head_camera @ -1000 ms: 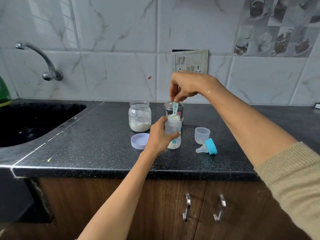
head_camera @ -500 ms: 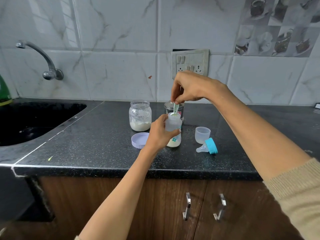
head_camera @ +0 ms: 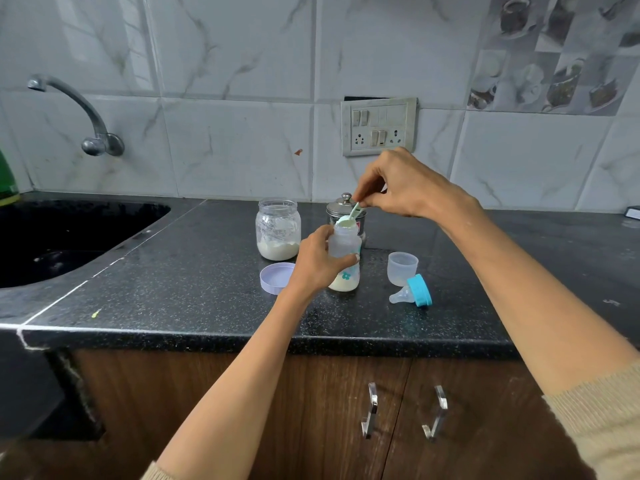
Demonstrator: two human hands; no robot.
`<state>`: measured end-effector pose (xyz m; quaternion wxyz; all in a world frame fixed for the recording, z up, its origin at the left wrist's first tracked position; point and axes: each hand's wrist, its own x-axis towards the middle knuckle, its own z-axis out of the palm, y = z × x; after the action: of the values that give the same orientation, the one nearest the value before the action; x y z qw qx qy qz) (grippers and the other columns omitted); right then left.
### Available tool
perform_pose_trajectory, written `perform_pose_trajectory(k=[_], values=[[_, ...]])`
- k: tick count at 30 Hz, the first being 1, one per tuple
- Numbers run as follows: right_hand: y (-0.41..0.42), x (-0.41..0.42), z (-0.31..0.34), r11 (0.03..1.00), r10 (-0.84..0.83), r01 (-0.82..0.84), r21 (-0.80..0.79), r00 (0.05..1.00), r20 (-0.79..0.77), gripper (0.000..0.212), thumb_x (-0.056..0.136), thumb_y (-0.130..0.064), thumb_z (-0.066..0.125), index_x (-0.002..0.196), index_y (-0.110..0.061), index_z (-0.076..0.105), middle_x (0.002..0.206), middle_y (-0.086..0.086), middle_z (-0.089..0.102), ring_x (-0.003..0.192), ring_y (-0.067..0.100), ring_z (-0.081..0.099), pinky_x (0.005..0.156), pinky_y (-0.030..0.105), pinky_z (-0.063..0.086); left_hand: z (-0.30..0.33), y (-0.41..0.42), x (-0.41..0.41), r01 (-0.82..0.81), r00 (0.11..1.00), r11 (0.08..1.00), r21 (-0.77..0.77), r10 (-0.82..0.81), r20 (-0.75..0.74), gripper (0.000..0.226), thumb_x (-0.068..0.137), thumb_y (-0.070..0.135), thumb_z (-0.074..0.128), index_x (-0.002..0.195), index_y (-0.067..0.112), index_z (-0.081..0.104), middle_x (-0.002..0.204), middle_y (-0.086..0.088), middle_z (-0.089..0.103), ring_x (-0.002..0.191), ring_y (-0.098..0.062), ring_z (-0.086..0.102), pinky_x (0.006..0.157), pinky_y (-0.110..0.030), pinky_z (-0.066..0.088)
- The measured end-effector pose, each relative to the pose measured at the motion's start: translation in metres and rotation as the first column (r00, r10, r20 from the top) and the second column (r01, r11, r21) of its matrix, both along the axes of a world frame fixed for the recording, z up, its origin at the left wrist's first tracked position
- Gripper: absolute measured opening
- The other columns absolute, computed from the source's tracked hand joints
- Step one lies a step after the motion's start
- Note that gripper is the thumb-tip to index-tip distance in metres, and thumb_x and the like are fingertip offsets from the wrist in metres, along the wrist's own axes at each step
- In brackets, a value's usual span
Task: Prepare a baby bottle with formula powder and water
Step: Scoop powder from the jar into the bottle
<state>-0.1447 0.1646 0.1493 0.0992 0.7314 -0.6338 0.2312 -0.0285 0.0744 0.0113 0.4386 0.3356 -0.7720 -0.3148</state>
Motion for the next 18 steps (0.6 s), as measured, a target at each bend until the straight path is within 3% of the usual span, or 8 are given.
perform_pose_trajectory(k=[14, 18], values=[[0.004, -0.003, -0.014, 0.998, 0.020, -0.016, -0.055, 0.997, 0.071, 0.017, 0.079, -0.003, 0.070, 0.092, -0.011, 0.076, 0.088, 0.003, 0.074, 0.078, 0.007, 0.066, 0.077, 0.019, 0.053, -0.001, -0.002, 0.002, -0.023, 1.000, 1.000, -0.013, 0.022, -0.003, 0.052, 0.071, 0.020, 0.079, 0.115, 0.006, 0.055, 0.107, -0.005, 0.063, 0.097, -0.023, 0.059, 0.085, -0.036, 0.050], [0.006, -0.003, -0.017, 0.996, 0.023, -0.016, -0.086, 0.996, 0.087, 0.016, 0.080, -0.003, 0.070, 0.093, -0.011, 0.076, 0.089, 0.002, 0.074, 0.076, 0.004, 0.064, 0.071, 0.007, 0.047, -0.002, -0.003, 0.001, -0.035, 0.999, 0.999, -0.014, 0.035, 0.011, 0.054, 0.070, 0.021, 0.079, 0.115, 0.005, 0.055, 0.109, -0.006, 0.063, 0.099, -0.024, 0.058, 0.086, -0.036, 0.049]])
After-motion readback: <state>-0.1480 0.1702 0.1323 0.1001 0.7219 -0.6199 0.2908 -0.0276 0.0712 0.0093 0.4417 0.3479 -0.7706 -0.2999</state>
